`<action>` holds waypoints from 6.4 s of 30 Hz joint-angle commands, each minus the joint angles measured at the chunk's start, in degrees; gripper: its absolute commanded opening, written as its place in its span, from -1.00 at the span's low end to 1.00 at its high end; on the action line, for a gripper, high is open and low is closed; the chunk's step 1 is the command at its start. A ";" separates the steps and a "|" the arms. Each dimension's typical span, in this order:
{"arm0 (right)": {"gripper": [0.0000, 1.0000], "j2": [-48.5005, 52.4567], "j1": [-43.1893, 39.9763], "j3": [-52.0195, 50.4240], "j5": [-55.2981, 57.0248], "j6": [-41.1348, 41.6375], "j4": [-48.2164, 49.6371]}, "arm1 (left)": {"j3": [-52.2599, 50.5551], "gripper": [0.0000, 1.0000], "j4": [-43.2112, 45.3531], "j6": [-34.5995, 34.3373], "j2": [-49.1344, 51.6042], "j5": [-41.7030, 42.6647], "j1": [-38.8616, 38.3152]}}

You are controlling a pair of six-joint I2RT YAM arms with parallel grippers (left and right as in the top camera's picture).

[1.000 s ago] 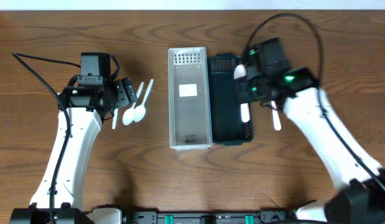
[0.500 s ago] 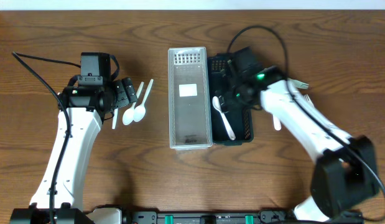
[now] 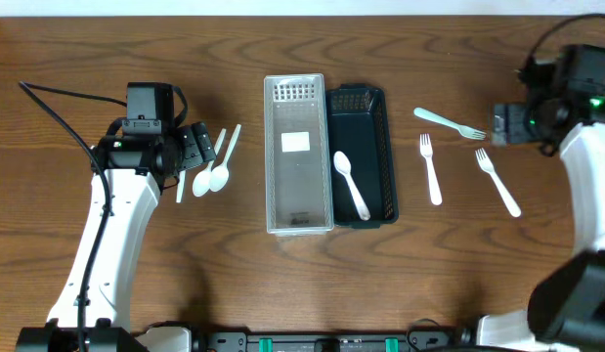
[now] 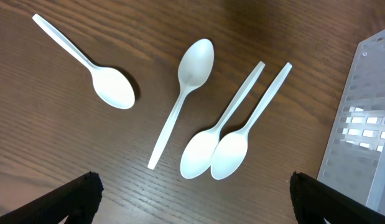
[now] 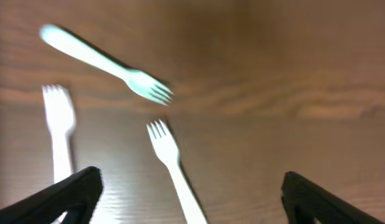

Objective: Pack container
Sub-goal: 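Move the right gripper to the right fork and grasp it, then place the fork into the black tray with the right gripper, then grasp the middle white fork with the right gripper, then lower the fork into the black tray and release it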

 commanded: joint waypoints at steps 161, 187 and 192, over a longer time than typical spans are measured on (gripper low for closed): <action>-0.97 15.85 22.36 5.20 -1.70 15.74 -11.19 | 1.01 0.96 -0.17 0.28 0.33 -0.07 0.28; -0.03 11.32 40.96 3.72 -8.48 25.90 3.98 | 1.01 0.96 -0.17 0.28 0.33 -0.07 0.28; 0.15 7.78 36.57 4.94 -5.77 28.04 9.70 | 1.01 0.96 -0.17 0.28 0.33 -0.07 0.28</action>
